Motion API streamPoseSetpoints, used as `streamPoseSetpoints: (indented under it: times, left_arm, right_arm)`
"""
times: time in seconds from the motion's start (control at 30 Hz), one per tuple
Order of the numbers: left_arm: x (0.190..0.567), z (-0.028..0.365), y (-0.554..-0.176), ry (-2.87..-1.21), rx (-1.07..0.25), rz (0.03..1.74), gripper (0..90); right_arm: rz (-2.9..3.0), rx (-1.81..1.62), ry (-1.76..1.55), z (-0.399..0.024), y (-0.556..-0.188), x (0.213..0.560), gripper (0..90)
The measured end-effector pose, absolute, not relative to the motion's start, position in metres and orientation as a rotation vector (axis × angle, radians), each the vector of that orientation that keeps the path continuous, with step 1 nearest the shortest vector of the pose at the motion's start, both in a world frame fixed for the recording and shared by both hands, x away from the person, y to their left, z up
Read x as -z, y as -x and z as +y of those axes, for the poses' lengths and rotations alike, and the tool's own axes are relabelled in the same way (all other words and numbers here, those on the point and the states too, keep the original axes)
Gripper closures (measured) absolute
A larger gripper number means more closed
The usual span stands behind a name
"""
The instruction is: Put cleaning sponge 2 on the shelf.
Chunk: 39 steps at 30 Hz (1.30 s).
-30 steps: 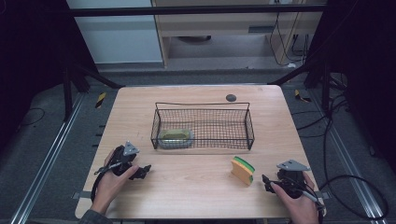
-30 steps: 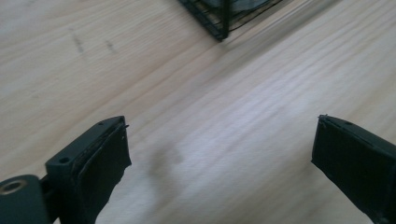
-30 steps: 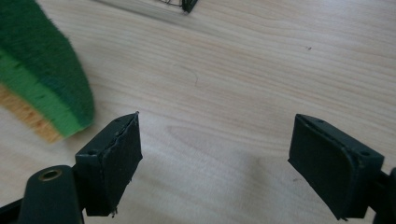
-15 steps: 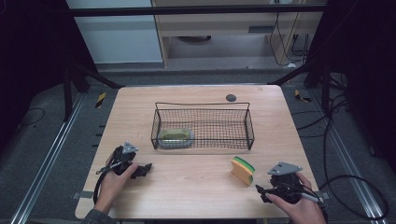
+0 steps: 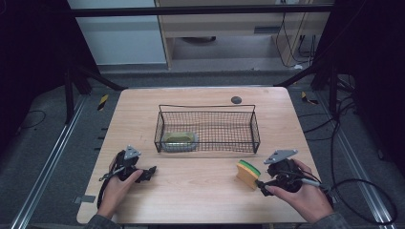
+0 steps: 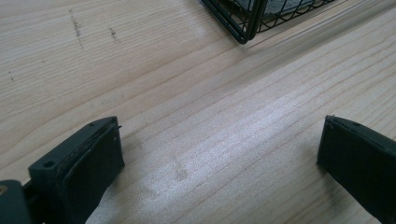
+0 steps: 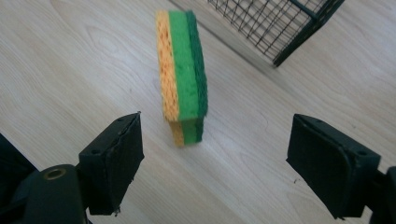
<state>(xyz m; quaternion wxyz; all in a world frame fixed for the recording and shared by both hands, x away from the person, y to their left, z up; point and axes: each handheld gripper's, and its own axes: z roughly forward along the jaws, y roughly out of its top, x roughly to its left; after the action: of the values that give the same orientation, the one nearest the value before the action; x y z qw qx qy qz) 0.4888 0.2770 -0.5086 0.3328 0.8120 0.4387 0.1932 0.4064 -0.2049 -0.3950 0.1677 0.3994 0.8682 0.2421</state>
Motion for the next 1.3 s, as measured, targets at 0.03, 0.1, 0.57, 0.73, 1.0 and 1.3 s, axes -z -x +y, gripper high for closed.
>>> streamPoseSetpoints:
  times: [0.03,0.1,0.57,0.73,1.0,1.3]
  left_arm:
    - [0.509,0.277,-0.489,-2.121,-0.505,1.146,0.0]
    - [0.509,0.277,-0.489,-2.121,-0.505,1.146,0.0]
    - [0.509,0.277,-0.489,-2.120,-0.505,1.146,0.0]
    - [0.509,0.277,-0.489,-2.121,-0.505,1.146,0.0]
    - [0.509,0.277,-0.489,-2.120,-0.505,1.146,0.0]
    - [0.509,0.277,-0.489,-2.124,-0.502,1.140,0.0]
  right_arm:
    - [2.469,-0.696,-1.133,-0.204,-0.407,0.393,19.7]
    - [2.479,-0.699,-1.118,-0.200,-0.408,0.390,20.9]
    - [2.572,-0.637,-1.049,-0.173,-0.416,0.390,29.3]
    - [2.603,-0.600,-1.045,-0.164,-0.424,0.394,31.4]
    - [2.672,-0.482,-1.052,-0.155,-0.443,0.395,34.7]
    - [2.716,-0.396,-1.083,-0.152,-0.462,0.403,39.7]
